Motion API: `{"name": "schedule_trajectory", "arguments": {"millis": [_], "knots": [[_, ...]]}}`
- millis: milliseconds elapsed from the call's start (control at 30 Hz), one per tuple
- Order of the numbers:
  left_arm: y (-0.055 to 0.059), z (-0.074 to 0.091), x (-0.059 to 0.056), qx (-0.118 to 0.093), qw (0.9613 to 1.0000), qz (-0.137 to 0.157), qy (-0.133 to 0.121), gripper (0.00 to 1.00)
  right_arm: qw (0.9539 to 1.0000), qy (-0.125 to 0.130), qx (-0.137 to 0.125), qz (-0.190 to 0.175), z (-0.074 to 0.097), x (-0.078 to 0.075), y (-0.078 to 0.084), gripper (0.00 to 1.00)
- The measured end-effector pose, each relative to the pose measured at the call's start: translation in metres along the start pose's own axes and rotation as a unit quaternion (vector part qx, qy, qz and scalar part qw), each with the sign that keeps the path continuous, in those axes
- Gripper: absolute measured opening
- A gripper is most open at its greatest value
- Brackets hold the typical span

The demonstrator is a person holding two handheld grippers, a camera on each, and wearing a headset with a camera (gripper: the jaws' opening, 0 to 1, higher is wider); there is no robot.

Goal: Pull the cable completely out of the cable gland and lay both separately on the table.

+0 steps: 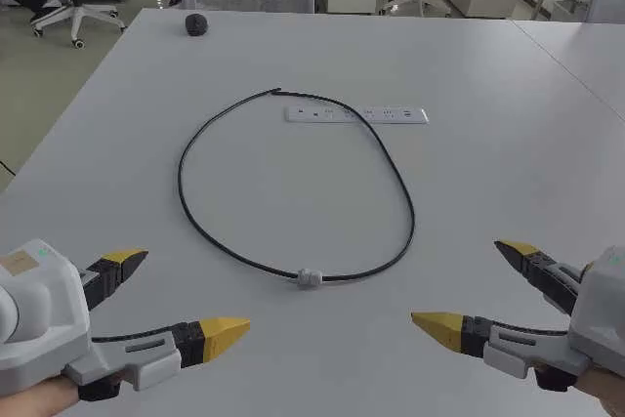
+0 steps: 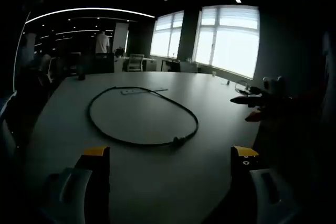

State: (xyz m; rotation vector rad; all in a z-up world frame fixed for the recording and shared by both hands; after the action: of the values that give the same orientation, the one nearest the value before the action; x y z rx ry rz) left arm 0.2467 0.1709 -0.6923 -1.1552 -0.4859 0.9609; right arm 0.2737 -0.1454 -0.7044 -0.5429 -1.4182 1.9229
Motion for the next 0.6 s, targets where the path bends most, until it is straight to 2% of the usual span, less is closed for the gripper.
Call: {"name": "schedule_trajectory", "arguments": {"millis": [600], "knots": [[0.0039,-0.0015,-0.0016,0.004,1.0,0.002,0.004,0.95,1.0,-0.002,0.003,-0.003,0.0001,0.0007,0.0028,0.96]]}}
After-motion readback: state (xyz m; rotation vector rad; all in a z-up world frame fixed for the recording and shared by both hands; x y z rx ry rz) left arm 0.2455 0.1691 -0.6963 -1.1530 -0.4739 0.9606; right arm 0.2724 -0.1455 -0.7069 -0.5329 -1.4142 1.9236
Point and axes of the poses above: the centre of the closed fingertips' face, and the gripper's own axes: z roughly backward along the fingers, x roughly to its left, y roughly out of its underside, the point moved 5 cm from there along z, roughly backward along the fingers, and after that the axes turned 3 degrees about -y, right-handed, at the moved point
